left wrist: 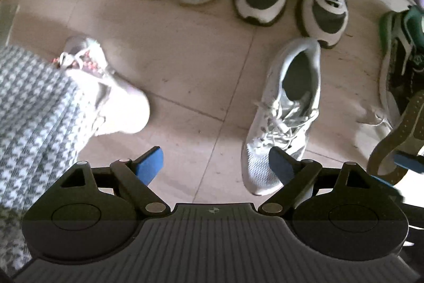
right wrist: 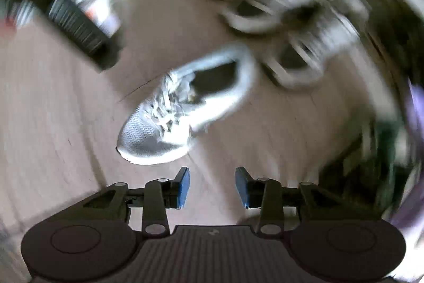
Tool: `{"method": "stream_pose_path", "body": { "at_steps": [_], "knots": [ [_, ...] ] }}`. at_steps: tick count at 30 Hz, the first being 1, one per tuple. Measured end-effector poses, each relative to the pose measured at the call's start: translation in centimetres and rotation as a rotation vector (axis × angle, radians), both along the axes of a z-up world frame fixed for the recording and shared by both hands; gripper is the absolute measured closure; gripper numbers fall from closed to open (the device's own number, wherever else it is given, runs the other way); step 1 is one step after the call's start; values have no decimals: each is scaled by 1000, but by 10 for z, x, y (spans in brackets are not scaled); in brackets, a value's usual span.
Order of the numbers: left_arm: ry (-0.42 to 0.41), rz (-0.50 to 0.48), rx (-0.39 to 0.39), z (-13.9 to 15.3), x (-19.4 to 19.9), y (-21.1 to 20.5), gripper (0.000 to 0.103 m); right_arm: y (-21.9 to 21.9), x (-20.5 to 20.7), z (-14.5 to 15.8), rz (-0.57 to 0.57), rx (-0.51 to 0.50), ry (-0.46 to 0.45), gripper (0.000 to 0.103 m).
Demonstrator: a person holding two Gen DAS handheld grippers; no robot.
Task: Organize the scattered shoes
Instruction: 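Lower the sneaker onto the floor before the black-white pair, open right gripper, then grasp the second grey-white sneaker with the right gripper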
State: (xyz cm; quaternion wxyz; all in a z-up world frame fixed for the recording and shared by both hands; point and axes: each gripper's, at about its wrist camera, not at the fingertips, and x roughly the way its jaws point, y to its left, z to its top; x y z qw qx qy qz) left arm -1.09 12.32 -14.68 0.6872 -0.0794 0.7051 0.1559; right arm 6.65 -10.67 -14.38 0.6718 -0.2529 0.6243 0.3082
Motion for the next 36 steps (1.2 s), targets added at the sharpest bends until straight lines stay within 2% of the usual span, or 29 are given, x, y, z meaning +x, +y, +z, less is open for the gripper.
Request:
{"method": "stream_pose_path", "body": {
  "at_steps": [3,4,7,11,12,13,15,16,17,18,20,21,24,25,27,30,32,36],
  "knots": [
    [-23,-45,3,0,4,-11,14,-35,12,20,-212,-4,-5,65],
    [-29,-56,3,-1,5,-14,14,-38,15,22,-230,2,-5,65],
    [-48,-94,-1,1,11,-24,14,-81,44,52,-461,101,-17,57],
    [-99,-211,9,5,24,-54,13,-133,61,67,-635,124,-85,62],
    [-108,-240,11,5,26,-62,13,-147,67,68,-685,123,-108,63],
    [-110,-255,9,5,27,-67,13,-160,73,65,-746,119,-124,74],
    [-117,-279,-8,4,29,-78,13,-190,85,51,-883,124,-112,82],
    [-119,-284,-20,3,30,-83,13,-206,90,42,-953,130,-89,81],
    [-122,-288,-30,2,30,-86,13,-209,95,37,-974,134,-72,81],
    [-125,-296,-44,1,30,-91,13,-218,97,23,-1024,144,-19,79],
    [-126,-323,-55,-1,31,-102,13,-221,96,0,-1053,118,53,71],
    [-125,-344,-55,-2,31,-107,13,-219,95,-9,-1054,93,74,64],
    [-116,-374,-56,-4,30,-112,13,-209,97,-26,-1035,52,74,54],
    [-111,-378,-61,-5,30,-112,13,-205,98,-31,-1027,39,71,45],
    [-97,-378,-68,-8,28,-110,13,-201,104,-40,-1015,34,44,37],
    [-80,-380,-65,-12,27,-107,13,-202,108,-50,-1012,23,31,38],
    [-76,-383,-60,-11,25,-104,13,-202,110,-58,-1012,18,35,43],
    [-81,-394,-47,-11,22,-102,13,-194,113,-64,-955,9,-3,43]
  ]
}}
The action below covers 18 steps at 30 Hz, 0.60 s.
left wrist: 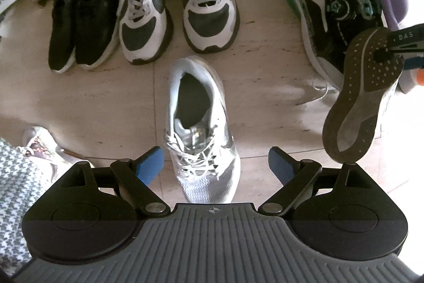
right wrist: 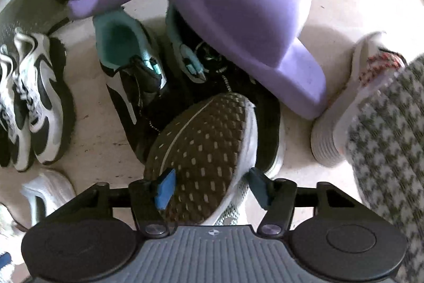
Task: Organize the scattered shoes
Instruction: 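Grasp the second grey-white sneaker with the right gripper, then set the second sneaker beside the first and open the right gripper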
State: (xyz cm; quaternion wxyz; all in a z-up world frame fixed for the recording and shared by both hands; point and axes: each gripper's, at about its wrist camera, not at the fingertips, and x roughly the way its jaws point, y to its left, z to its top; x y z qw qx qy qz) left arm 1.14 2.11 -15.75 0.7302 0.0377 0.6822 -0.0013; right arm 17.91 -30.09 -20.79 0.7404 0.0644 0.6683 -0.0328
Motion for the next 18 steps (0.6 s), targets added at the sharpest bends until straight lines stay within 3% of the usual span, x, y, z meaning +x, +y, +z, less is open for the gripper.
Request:
{"method": "stream_pose_path", "body": {
  "at_steps": [3,10,13,14,18],
  "knots": [
    [-18,-10,5,3,-3,1,13,3,0,0,7,-11,-9,44],
    [-44,41,-1,12,-25,25,13,50,-22,25,245,-44,-29,50],
    [-48,104,2,19,-26,44,13,81,-41,44,369,15,-41,74],
    [-50,131,6,23,-28,52,13,91,-48,49,398,48,-33,75],
    [-44,176,6,30,-34,70,13,120,-72,58,534,24,-70,74]
  ]
}}
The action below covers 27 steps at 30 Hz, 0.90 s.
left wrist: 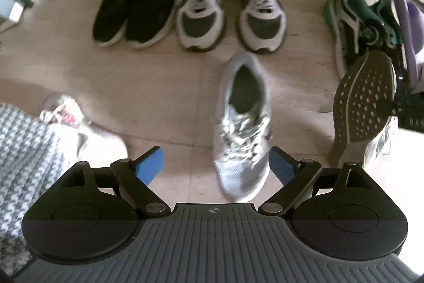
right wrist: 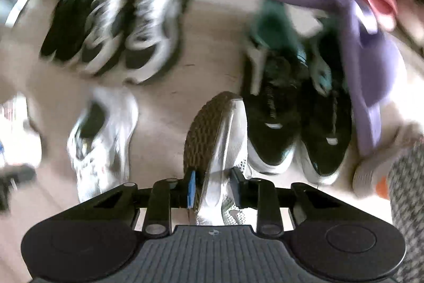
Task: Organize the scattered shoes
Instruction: 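Set the second sneaker beside the first and open the right gripper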
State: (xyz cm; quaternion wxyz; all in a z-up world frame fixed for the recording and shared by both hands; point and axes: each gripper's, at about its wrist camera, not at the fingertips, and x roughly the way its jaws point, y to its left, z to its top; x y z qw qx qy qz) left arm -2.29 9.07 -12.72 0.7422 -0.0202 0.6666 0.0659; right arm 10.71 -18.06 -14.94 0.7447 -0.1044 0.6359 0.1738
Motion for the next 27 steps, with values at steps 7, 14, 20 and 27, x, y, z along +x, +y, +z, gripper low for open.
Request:
{"method": "stream_pose_path", "body": {
  "at_steps": [7,14,20,27],
  "knots": [
    [-13,-39,-54,5,2,-16,12,24,-37,16,213,73,140,56],
    [21,-52,-58,-6,15,-38,13,-11,-23,40,120,75,12,56],
    [67,21,-15,-18,18,-22,13,11,24,-5,135,125,-1,48],
    [86,99,6,-19,12,16,13,59,71,-61,164,91,84,37]
  ]
}}
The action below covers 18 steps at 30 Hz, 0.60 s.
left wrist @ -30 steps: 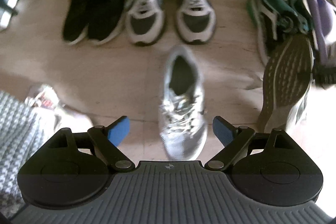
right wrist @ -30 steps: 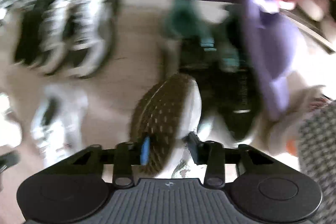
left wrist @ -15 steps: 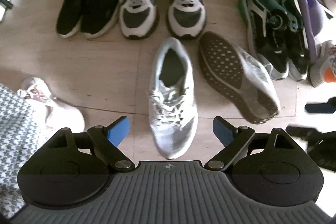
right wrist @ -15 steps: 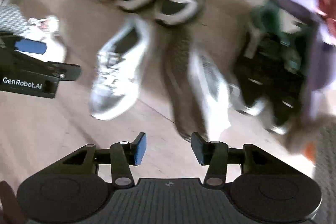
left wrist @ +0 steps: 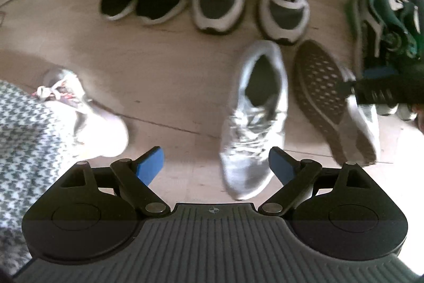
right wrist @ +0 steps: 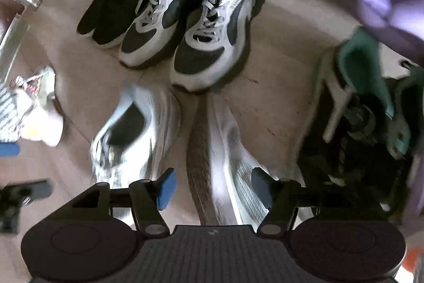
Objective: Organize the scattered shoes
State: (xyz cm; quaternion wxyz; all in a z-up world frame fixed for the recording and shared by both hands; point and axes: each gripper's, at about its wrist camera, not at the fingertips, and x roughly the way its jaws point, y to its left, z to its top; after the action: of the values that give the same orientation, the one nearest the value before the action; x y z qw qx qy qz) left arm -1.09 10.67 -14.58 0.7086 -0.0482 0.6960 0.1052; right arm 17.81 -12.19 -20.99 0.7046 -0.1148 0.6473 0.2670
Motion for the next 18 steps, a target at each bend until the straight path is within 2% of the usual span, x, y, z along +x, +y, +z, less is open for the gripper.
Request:
{"method": "stream_pose_path", "body": {
  "at_steps": [3,5,6,7,9,12,14,16,17,18],
  "knots": [
    [15,17,7,1,-10,13,12,18,10,-21,70,-65,18,35],
    [29,35,-1,0,-20,22,12,30,13,-38,127,-102,43,29],
    [34,39,-1,-1,-23,23,12,35,13,-46,153,-115,57,30],
    [41,42,-1,-2,-26,25,12,36,11,-48,163,-113,57,44],
    [61,48,4,-3,-35,28,12,36,3,-47,208,-105,44,56],
    [92,62,36,1,-44,37,12,36,-11,-26,241,-98,29,62],
    [99,73,61,7,-47,43,12,36,-25,0,249,-118,-15,65],
    [81,92,87,22,-50,52,12,38,-40,31,248,-131,-74,73],
    [52,99,88,33,-52,57,12,38,-44,40,247,-127,-93,73],
    [23,106,88,45,-54,62,12,39,-55,62,248,-101,-139,74]
  ]
}}
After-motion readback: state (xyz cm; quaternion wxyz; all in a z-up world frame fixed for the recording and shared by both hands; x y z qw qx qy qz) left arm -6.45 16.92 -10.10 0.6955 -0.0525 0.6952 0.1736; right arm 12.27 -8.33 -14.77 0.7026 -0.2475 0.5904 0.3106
